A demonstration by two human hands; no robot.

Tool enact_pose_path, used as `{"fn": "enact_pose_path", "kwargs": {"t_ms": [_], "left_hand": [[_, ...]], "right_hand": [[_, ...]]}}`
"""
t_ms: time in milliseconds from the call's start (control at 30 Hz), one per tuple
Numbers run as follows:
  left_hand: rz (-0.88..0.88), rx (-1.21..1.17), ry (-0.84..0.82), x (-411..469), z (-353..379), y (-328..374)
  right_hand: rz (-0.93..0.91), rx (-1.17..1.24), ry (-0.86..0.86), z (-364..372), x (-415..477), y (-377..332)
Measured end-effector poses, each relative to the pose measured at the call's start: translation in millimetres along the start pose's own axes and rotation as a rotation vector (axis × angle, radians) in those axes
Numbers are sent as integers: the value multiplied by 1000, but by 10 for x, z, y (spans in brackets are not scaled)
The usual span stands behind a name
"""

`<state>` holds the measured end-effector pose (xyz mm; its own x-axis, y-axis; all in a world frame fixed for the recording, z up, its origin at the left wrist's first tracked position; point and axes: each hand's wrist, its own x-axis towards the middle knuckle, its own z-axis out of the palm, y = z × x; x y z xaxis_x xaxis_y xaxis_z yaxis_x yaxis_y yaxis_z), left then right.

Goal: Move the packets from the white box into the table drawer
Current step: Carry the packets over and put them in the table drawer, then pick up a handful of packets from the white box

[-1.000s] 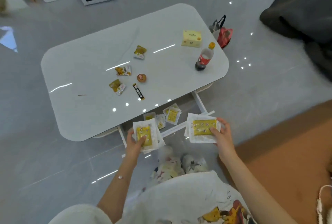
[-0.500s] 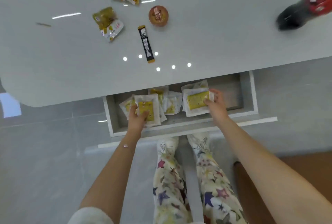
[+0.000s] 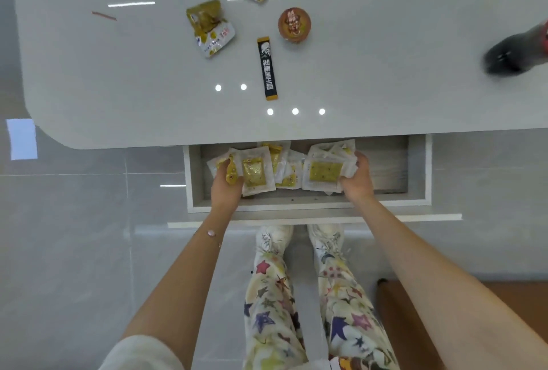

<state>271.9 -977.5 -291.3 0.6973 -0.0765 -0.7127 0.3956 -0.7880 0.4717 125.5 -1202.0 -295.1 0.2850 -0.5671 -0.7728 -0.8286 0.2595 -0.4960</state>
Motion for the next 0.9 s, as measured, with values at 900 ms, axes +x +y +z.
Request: {"fn": "enact_pose_path", "kwargs": {"t_ms": [900], "left_hand": [[277,543,564,-3898,-3461,598]], "right_hand": [[-1158,-1359,-78,-195,-4387,-2991]]}}
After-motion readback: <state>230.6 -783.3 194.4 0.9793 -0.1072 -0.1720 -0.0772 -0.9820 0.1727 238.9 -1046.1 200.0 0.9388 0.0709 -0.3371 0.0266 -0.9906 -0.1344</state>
